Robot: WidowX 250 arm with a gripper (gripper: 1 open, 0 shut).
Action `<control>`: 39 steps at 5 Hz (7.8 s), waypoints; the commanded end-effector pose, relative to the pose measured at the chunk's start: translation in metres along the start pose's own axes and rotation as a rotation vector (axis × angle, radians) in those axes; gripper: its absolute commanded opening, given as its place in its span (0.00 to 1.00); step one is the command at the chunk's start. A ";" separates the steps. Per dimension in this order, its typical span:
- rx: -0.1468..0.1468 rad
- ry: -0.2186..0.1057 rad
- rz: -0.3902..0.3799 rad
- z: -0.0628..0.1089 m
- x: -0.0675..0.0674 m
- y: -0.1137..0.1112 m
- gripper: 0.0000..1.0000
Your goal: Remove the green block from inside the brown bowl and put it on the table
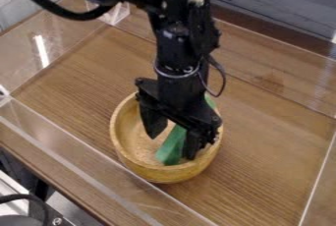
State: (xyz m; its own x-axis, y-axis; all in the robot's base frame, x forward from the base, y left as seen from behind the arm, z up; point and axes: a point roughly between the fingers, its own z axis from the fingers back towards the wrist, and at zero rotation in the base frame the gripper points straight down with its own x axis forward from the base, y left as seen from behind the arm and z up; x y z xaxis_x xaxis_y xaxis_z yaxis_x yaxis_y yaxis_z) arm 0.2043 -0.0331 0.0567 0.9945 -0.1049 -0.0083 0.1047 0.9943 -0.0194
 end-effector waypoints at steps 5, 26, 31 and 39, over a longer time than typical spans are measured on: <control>-0.030 -0.018 0.002 -0.008 0.002 0.002 0.00; -0.105 -0.052 0.078 0.030 0.030 -0.086 0.00; -0.102 -0.061 0.104 0.011 0.036 -0.083 0.00; -0.113 -0.004 0.127 0.001 0.047 -0.076 0.00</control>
State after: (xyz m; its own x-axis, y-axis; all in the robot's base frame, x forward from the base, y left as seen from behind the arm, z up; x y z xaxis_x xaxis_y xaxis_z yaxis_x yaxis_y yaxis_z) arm 0.2330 -0.1125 0.0496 0.9984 0.0094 -0.0559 -0.0157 0.9935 -0.1127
